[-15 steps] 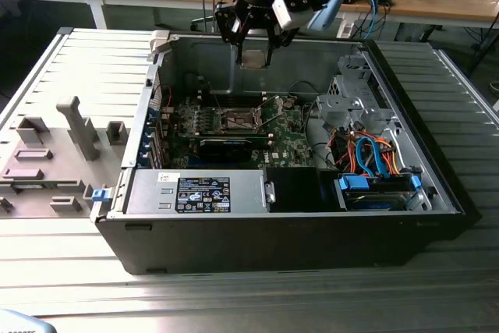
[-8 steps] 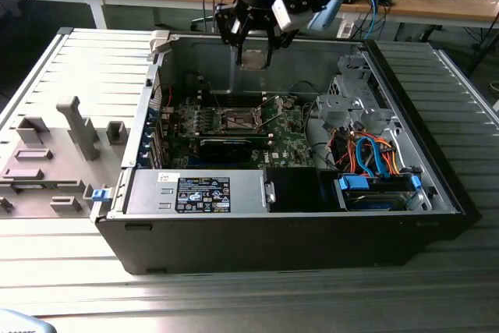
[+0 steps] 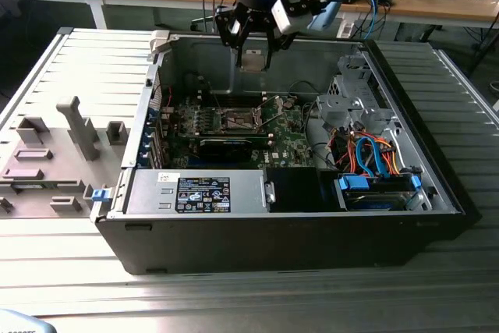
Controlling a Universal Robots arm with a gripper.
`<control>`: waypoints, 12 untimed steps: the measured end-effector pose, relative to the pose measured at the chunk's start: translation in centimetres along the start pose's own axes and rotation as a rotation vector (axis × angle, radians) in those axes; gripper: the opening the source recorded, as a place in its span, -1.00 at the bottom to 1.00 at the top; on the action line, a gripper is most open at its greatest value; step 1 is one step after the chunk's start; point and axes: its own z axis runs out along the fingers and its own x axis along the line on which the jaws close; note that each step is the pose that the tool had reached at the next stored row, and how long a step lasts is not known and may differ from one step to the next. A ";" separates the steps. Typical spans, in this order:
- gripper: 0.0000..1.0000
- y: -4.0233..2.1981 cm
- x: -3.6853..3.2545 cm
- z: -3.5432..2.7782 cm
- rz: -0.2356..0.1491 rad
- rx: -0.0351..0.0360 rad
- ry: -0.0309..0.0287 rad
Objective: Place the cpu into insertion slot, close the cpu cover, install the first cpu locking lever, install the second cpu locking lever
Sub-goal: 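Place the cpu into insertion slot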
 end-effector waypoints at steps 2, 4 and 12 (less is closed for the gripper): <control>0.08 -0.01 0.00 0.07 0.000 0.0001 0.0000; 0.08 -0.02 0.00 0.23 0.000 0.0000 0.0000; 0.08 -0.06 -0.01 0.66 0.000 0.0000 -0.0001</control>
